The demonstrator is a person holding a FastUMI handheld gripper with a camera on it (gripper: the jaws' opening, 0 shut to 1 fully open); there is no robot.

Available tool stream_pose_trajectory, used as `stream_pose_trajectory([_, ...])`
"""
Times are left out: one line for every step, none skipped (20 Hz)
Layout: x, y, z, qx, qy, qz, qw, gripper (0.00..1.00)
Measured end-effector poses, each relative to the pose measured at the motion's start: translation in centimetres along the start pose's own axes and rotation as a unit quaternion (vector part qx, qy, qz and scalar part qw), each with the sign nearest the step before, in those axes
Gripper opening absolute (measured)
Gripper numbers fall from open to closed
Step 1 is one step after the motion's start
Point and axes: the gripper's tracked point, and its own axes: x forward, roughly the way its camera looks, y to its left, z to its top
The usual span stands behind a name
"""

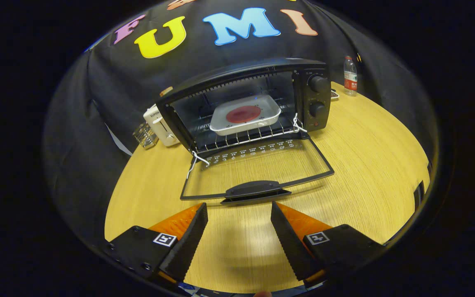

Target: Open the toaster oven, put the food inside, and close the toaster oven door.

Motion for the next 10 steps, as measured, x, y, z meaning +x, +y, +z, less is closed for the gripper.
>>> stream_pose_trajectory([0.3,-0.2,-0.5,-0.008,0.011,-0.006,1.000,0.98])
stream_pose_trajectory([0.7,-0.5,-0.8,-0.017,0.021,-0.013,1.000,0.98])
stream_pose_trajectory([1.1,-0.8,-1.2,-0.026,0.030,-0.019,0.999,0.98])
stream_pose_trajectory([1.5,-1.0,-1.4,-0.036,0.039,-0.026,0.998,0.98])
stream_pose_trajectory([1.7,-1.4,-1.7,-0.044,0.046,-0.035,0.997,0.98])
stream_pose_trajectory([2.1,-1.6,-1.6,-0.050,0.051,-0.039,0.997,0.98])
stream_pose_trajectory([2.3,-1.6,-1.7,-0.055,0.054,-0.044,0.996,0.98])
stream_pose_trajectory([2.5,-1.6,-1.6,-0.059,0.056,-0.047,0.996,0.98])
stream_pose_trajectory([2.8,-1.7,-1.6,-0.064,0.058,-0.051,0.995,0.98])
stream_pose_trajectory([3.2,-1.9,-1.5,-0.068,0.059,-0.056,0.994,0.98])
